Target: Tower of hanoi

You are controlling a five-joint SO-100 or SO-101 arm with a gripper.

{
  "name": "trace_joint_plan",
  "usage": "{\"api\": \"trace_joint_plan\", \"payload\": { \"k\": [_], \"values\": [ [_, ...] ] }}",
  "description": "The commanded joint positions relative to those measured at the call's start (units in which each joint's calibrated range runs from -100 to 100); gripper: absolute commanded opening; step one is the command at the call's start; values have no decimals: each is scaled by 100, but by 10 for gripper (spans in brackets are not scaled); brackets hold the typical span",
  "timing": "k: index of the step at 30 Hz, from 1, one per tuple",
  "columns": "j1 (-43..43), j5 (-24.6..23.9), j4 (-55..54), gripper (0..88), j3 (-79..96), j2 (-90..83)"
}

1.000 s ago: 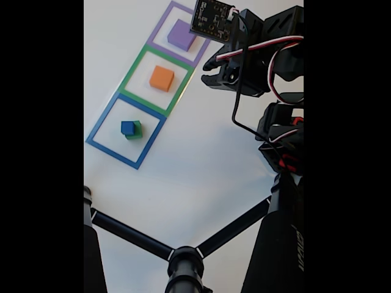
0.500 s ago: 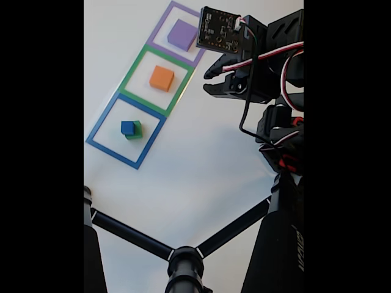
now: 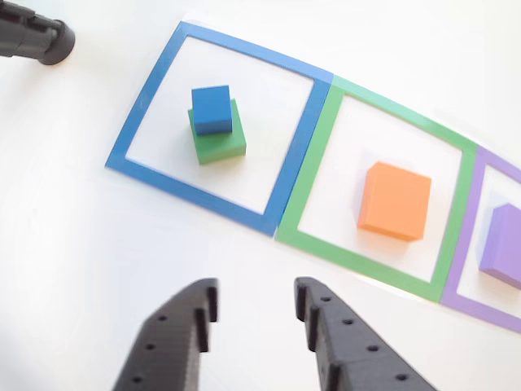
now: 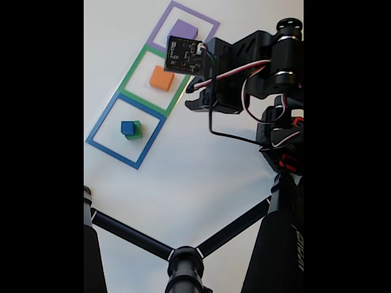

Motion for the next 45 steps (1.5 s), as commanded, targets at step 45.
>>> {"api": "trace_joint_plan", "payload": {
  "k": [45],
  "values": [
    [-59,54,-13079,390,3854,5862]
  ]
}}
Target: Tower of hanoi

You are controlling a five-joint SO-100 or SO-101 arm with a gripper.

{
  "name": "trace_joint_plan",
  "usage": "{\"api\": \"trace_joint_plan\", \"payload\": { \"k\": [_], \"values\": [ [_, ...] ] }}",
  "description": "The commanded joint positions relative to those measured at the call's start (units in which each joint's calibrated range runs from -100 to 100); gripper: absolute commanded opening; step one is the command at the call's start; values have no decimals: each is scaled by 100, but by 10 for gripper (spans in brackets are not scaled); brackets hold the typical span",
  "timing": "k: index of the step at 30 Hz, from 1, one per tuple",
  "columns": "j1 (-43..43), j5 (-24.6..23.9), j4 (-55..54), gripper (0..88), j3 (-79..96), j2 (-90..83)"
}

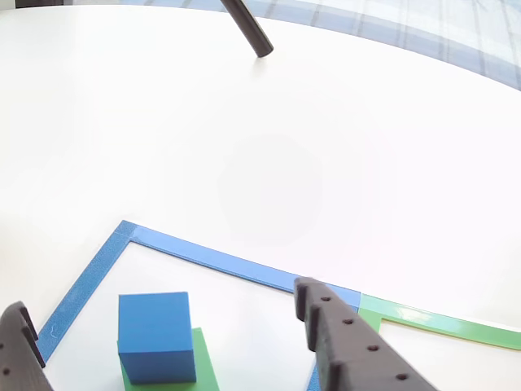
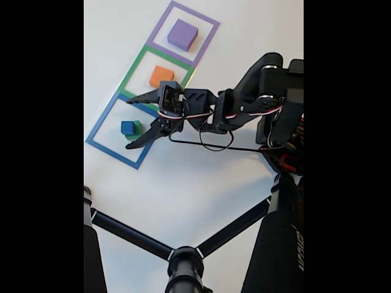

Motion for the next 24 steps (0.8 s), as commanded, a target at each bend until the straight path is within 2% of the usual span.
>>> {"api": "trace_joint_plan", "payload": {
  "k": [1,24],
  "values": [
    [-146,0,-237,389,-255,118],
    [-568,0,-586,355,-501,821]
  ]
}}
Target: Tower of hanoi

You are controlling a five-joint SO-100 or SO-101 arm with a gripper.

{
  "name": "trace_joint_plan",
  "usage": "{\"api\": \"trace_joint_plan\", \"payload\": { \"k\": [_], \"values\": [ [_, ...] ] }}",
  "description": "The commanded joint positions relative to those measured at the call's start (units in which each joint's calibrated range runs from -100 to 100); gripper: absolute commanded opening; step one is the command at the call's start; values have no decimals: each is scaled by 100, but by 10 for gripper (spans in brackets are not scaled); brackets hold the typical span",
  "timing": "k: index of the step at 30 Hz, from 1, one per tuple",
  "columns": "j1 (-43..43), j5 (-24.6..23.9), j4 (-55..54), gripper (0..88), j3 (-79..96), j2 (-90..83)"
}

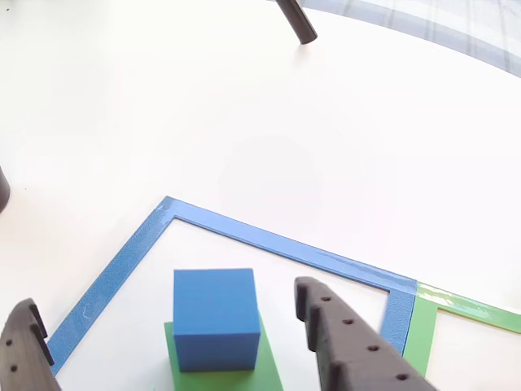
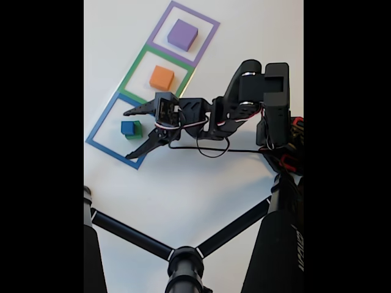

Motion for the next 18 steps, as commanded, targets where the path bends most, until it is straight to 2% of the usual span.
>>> {"api": "trace_joint_plan", "payload": {
  "k": [1,6,12,18],
  "values": [
    [-98,0,-158,350,-138,-40],
    [-117,0,-158,327,-147,40],
    [-175,0,-158,223,-147,57],
    [-213,0,-150,185,-119,57]
  ]
}}
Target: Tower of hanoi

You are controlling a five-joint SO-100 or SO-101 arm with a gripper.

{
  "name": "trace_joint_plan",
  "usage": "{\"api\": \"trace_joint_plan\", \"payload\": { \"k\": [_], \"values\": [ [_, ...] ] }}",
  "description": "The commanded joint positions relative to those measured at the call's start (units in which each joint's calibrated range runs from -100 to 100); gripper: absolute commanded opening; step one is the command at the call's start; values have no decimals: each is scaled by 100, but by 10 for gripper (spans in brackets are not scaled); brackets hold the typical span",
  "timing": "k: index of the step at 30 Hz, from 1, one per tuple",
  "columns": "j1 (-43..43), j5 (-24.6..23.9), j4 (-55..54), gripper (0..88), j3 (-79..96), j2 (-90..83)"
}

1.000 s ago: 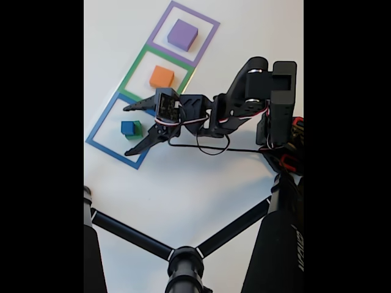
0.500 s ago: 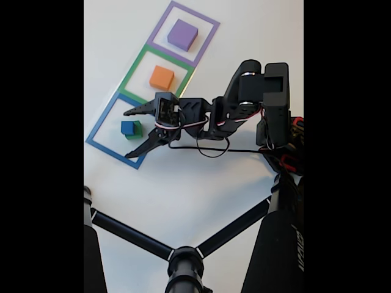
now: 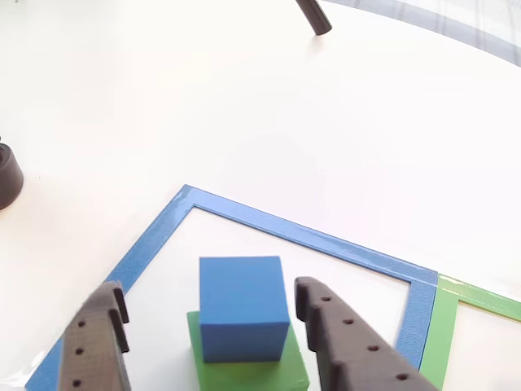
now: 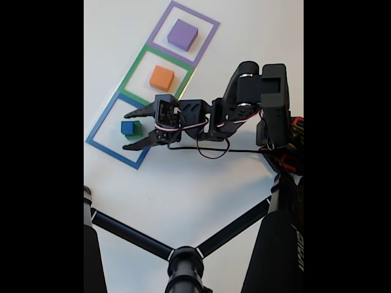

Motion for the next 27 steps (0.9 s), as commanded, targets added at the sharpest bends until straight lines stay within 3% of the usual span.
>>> {"api": "trace_joint_plan", "payload": {
  "k": [1,12,27],
  "values": [
    [-59,54,-150,176,-93,-53],
    [-59,54,-126,85,-84,-77],
    [-97,54,12,50,62,-425]
  ]
}}
